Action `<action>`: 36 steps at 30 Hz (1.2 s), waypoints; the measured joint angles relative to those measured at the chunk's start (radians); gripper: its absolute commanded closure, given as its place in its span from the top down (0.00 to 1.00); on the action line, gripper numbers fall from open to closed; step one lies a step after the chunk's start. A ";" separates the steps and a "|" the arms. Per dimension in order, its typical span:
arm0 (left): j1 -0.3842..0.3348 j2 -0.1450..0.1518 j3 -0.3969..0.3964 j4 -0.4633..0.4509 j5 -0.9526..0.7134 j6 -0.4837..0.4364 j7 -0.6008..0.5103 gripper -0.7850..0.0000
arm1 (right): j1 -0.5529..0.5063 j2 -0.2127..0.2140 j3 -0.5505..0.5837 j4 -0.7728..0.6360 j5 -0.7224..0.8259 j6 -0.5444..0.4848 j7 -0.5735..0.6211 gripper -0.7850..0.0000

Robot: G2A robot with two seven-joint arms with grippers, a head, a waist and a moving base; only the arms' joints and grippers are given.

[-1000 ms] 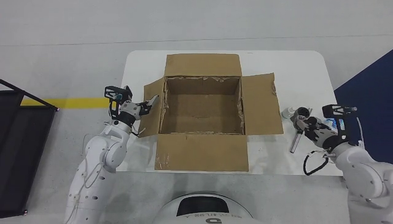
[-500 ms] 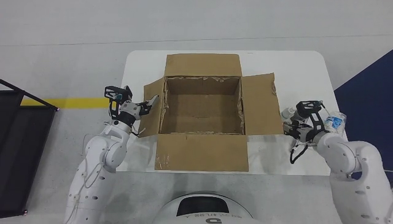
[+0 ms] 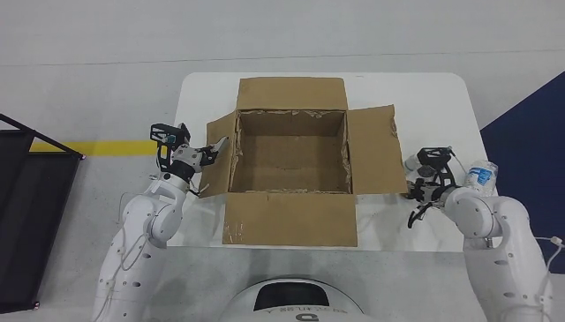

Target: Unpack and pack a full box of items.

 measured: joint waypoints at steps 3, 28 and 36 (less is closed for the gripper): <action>0.000 0.000 0.000 0.000 0.000 0.000 0.000 1.00 | 0.011 0.002 -0.012 0.019 -0.002 0.004 0.022 0.00; 0.000 0.000 0.000 0.000 0.000 0.000 0.000 1.00 | -0.121 0.010 0.118 -0.132 0.152 -0.003 -0.110 0.54; 0.000 0.000 0.000 0.000 0.000 0.000 0.000 1.00 | -0.243 -0.003 0.273 -0.311 0.338 -0.020 -0.325 0.47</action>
